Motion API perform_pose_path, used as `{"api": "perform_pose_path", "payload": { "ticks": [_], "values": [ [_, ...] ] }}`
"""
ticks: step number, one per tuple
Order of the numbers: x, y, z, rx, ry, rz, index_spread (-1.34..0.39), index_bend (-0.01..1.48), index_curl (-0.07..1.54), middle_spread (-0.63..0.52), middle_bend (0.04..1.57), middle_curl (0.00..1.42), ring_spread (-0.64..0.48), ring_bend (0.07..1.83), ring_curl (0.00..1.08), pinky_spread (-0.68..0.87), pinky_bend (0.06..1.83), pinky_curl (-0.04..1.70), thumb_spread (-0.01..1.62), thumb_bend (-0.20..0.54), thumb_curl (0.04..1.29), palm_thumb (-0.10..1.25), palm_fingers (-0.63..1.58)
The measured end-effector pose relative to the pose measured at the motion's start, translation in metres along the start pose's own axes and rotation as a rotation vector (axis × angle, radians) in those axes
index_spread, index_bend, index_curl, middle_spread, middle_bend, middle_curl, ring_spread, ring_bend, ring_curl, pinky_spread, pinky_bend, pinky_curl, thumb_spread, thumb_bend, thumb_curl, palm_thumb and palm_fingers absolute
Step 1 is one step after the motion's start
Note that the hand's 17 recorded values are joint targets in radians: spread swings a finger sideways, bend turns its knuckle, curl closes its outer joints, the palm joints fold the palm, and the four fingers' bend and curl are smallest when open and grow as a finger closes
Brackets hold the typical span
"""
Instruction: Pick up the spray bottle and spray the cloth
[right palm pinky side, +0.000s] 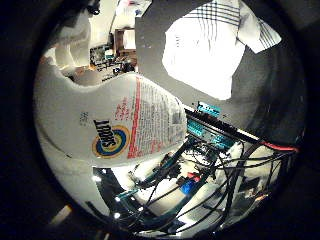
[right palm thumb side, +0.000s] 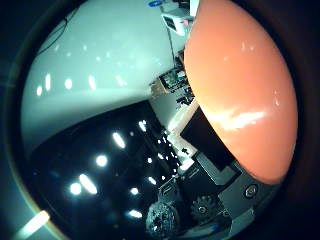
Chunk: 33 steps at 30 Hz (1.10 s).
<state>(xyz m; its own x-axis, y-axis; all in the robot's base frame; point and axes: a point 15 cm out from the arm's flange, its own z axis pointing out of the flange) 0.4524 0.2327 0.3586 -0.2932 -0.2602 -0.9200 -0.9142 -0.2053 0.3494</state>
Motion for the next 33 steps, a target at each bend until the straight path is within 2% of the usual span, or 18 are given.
{"api": "perform_pose_path", "payload": {
  "ticks": [4,8,15,19,21,26,33],
  "values": [
    [0.017,-0.012,-0.01,0.011,-0.012,0.029,-0.26,1.16,0.65,-0.18,1.33,0.7,-0.2,1.45,0.57,-0.3,1.29,0.63,0.98,-0.007,1.1,1.02,1.23],
    [-0.005,-0.001,-0.021,0.038,-0.001,-0.035,-0.26,1.16,0.65,-0.18,1.33,0.7,-0.2,1.45,0.57,-0.3,1.29,0.63,0.99,-0.007,1.1,1.01,1.23],
    [-0.082,0.073,-0.048,0.067,0.002,-0.211,-0.26,1.16,0.65,-0.18,1.33,0.7,-0.2,1.45,0.57,-0.3,1.29,0.64,1.0,-0.007,1.11,1.02,1.23],
    [-0.133,0.121,-0.059,0.063,-0.078,-0.31,-0.26,1.16,0.65,-0.18,1.33,0.7,-0.2,1.45,0.57,-0.3,1.29,0.64,1.0,-0.007,1.11,1.02,1.23],
    [-0.138,0.127,-0.064,0.067,-0.09,-0.317,-0.26,1.16,0.65,-0.18,1.33,0.7,-0.2,1.45,0.57,-0.3,1.29,0.64,1.0,-0.007,1.11,1.02,1.23],
    [-0.113,0.096,-0.063,0.055,-0.101,-0.244,-0.26,1.16,0.65,-0.18,1.33,0.69,-0.2,1.45,0.57,-0.3,1.29,0.63,0.99,-0.007,1.11,1.02,1.23],
    [-0.016,0.01,-0.061,0.11,-0.016,-0.086,-0.26,1.16,0.65,-0.18,1.33,0.69,-0.2,1.45,0.57,-0.3,1.29,0.63,1.0,-0.007,1.11,1.02,1.23]
  ]
}}
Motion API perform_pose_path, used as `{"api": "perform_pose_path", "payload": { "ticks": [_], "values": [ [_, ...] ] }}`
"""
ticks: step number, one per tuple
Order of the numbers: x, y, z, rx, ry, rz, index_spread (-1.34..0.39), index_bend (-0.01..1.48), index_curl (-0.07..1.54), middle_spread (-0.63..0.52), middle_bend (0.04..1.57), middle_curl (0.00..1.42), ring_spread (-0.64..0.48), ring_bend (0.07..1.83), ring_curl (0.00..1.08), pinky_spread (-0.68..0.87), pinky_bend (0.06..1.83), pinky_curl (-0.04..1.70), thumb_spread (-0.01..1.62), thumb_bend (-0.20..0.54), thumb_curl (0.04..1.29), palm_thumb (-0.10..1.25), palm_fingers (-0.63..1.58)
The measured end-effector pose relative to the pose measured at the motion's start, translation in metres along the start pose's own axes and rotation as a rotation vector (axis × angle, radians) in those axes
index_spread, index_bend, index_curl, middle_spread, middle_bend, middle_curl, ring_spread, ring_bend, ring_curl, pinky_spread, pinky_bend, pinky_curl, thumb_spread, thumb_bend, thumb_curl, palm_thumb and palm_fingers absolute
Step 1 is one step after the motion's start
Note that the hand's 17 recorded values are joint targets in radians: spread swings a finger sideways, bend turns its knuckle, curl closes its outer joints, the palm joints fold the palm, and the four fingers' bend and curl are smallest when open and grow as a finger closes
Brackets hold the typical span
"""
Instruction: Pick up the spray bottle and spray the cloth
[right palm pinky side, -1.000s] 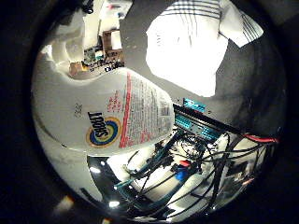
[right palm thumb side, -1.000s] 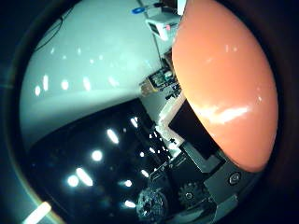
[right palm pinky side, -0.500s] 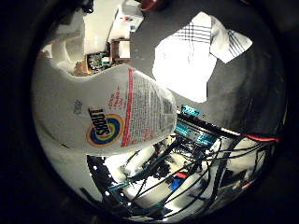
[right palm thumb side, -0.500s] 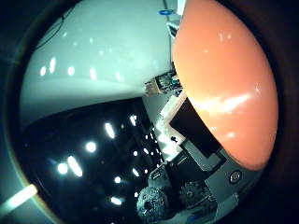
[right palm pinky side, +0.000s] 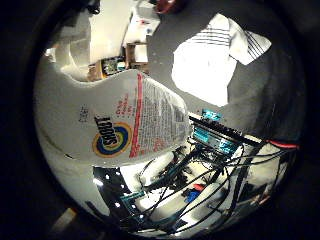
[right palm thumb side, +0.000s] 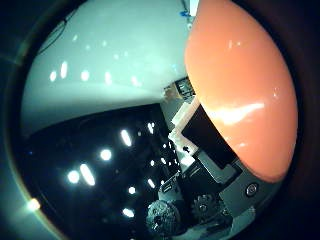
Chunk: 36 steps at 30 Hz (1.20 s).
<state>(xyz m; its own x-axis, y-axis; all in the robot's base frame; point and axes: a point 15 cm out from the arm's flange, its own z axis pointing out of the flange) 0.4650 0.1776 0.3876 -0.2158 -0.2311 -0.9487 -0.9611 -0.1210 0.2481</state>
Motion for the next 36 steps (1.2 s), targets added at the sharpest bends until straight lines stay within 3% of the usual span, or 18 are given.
{"api": "perform_pose_path", "payload": {
  "ticks": [7,11,15,19,22,28,36],
  "values": [
    [0.02,-0.006,0.0,0.006,0.05,-0.017,-0.26,1.16,0.65,-0.18,1.33,0.69,-0.2,1.45,0.57,-0.3,1.29,0.63,1.0,-0.007,1.1,1.02,1.23],
    [-0.01,0.015,-0.001,0.019,0.097,-0.137,-0.26,1.16,0.65,-0.18,1.33,0.69,-0.2,1.45,0.57,-0.3,1.29,0.64,1.0,-0.007,1.1,1.02,1.23],
    [-0.049,0.046,0.016,0.03,0.194,-0.342,-0.26,1.16,0.65,-0.18,1.33,0.7,-0.2,1.46,0.57,-0.31,1.29,0.64,1.0,-0.007,1.1,1.02,1.22],
    [-0.089,0.072,0.059,0.031,0.256,-0.564,-0.26,1.16,0.65,-0.18,1.33,0.7,-0.2,1.46,0.57,-0.31,1.29,0.64,0.99,-0.009,1.1,1.02,1.22],
    [-0.092,0.091,0.104,0.004,0.264,-0.65,-0.26,1.16,0.65,-0.18,1.33,0.7,-0.2,1.46,0.57,-0.31,1.29,0.64,0.98,-0.011,1.1,1.01,1.22],
    [-0.084,0.118,0.187,-0.078,0.242,-0.774,-0.26,1.16,0.65,-0.18,1.33,0.7,-0.2,1.45,0.57,-0.3,1.29,0.64,0.95,-0.011,1.1,1.01,1.23],
    [-0.088,0.098,0.257,-0.127,0.18,-0.868,-0.26,1.16,0.65,-0.18,1.33,0.7,-0.2,1.45,0.57,-0.3,1.29,0.64,0.93,-0.012,1.1,1.0,1.23]
  ]
}}
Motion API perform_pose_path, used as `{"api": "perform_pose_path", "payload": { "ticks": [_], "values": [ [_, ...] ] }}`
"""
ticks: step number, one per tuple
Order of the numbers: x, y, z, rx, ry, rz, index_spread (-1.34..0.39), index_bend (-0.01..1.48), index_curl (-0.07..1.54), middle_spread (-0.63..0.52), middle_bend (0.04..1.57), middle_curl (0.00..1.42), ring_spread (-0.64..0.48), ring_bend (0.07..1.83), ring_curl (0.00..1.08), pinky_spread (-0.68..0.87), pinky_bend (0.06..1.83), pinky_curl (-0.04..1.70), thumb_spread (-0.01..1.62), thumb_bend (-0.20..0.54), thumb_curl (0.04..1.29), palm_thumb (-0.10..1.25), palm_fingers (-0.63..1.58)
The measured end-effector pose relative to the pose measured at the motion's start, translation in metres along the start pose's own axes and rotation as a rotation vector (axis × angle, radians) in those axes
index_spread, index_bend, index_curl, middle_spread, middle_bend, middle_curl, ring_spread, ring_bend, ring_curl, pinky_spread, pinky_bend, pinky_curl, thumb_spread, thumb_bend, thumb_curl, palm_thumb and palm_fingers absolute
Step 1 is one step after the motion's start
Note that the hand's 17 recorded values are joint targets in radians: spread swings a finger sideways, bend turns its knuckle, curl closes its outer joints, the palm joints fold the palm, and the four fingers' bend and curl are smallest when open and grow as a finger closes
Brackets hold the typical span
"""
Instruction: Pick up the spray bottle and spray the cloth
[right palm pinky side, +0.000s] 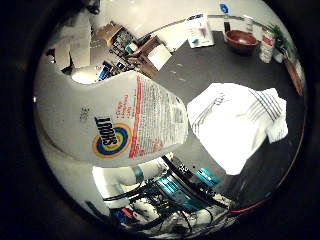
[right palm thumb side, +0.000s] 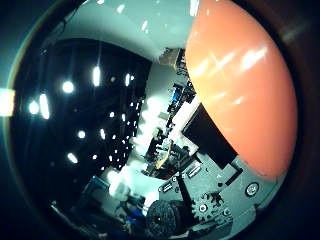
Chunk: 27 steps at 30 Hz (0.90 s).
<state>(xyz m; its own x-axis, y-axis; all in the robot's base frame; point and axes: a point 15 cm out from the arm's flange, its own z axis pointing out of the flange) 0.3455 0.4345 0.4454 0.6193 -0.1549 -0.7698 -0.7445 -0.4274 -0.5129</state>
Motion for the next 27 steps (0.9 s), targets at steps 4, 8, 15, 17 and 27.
{"api": "perform_pose_path", "payload": {
  "ticks": [4,8,15,17,27],
  "values": [
    [0.017,-0.034,0.017,0.027,-0.033,0.01,-0.26,1.16,0.65,-0.18,1.33,0.7,-0.2,1.45,0.57,-0.3,1.29,0.64,0.93,-0.01,1.09,1.0,1.23],
    [0.04,-0.068,0.023,0.095,-0.091,0.054,-0.26,1.16,0.65,-0.18,1.33,0.7,-0.2,1.45,0.57,-0.3,1.29,0.64,0.91,-0.012,1.09,1.0,1.23],
    [0.102,-0.104,0.036,0.141,-0.116,0.109,-0.26,1.17,0.66,-0.18,1.33,0.7,-0.2,1.45,0.57,-0.3,1.28,0.64,0.88,-0.011,1.09,1.01,1.23],
    [0.115,-0.103,0.039,0.147,-0.119,0.129,-0.26,1.17,0.66,-0.18,1.33,0.7,-0.2,1.45,0.57,-0.3,1.28,0.64,0.87,-0.014,1.09,1.01,1.23],
    [0.159,-0.084,0.071,0.112,-0.12,0.197,-0.26,1.16,0.66,-0.18,1.33,0.7,-0.2,1.45,0.57,-0.31,1.29,0.64,0.85,-0.012,1.09,1.0,1.23]
  ]
}}
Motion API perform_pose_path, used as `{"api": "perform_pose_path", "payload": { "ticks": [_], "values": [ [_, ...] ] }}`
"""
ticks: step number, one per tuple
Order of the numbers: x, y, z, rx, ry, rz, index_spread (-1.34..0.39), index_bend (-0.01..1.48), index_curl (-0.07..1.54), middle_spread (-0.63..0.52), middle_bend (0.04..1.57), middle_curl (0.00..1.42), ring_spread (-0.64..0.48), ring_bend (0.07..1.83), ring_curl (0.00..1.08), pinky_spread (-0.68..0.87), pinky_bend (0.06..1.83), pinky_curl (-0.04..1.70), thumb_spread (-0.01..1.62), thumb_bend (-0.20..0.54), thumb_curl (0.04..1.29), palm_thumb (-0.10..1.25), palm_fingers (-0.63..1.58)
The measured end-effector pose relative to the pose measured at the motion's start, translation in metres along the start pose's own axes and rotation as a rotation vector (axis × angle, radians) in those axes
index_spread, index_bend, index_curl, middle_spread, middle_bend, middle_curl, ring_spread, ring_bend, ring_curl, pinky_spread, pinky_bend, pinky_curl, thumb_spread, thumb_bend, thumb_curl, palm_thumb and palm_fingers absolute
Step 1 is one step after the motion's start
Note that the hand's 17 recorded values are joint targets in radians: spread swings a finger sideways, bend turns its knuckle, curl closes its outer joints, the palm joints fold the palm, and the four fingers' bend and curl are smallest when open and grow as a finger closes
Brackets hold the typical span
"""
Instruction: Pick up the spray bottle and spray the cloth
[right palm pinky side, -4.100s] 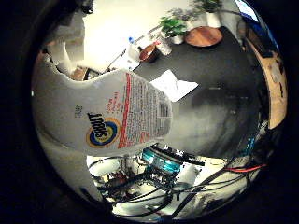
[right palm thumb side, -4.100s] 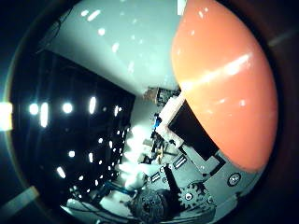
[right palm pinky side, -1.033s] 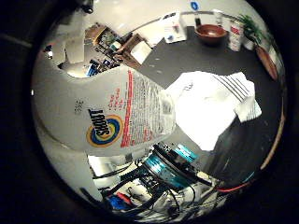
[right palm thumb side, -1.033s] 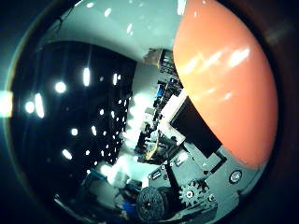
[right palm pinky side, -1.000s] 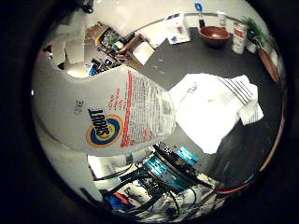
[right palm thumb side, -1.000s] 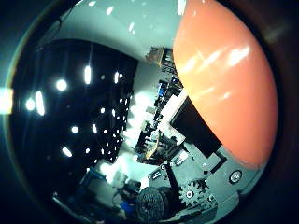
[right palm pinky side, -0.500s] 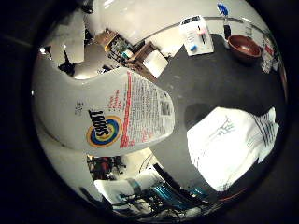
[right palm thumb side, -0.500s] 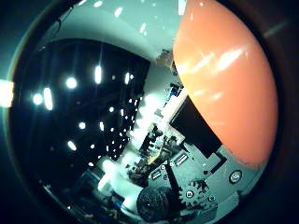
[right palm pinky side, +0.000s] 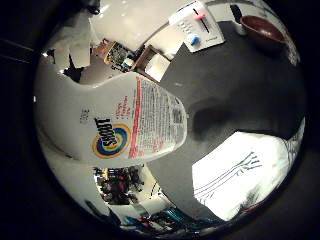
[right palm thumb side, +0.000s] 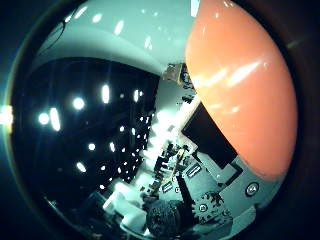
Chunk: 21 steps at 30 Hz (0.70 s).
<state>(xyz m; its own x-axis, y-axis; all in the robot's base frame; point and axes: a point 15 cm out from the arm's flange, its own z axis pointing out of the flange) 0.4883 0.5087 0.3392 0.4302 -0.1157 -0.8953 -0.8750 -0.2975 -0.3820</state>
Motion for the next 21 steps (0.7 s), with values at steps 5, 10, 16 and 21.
{"api": "perform_pose_path", "payload": {
  "ticks": [5,10,16,21],
  "values": [
    [0.03,0.008,0.01,-0.006,0.02,0.037,-0.26,1.16,0.66,-0.18,1.33,0.7,-0.2,1.45,0.57,-0.31,1.28,0.63,0.87,-0.014,1.08,0.98,1.23],
    [0.043,0.011,0.014,-0.009,0.029,0.038,-0.27,1.13,0.66,-0.18,1.3,0.69,-0.2,1.43,0.56,-0.33,1.27,0.61,0.84,-0.036,1.03,0.89,1.21],
    [0.035,0.002,0.008,0.009,0.084,-0.015,-0.4,0.73,0.6,-0.22,1.09,0.61,-0.24,1.27,0.49,-0.51,1.16,0.52,0.68,-0.047,0.89,0.79,0.89],
    [0.026,0.01,0.004,-0.053,0.152,-0.091,-0.51,0.61,0.57,-0.25,0.78,0.51,-0.15,1.02,0.38,-0.12,1.15,0.51,0.86,-0.043,0.72,0.68,0.36]
  ]
}}
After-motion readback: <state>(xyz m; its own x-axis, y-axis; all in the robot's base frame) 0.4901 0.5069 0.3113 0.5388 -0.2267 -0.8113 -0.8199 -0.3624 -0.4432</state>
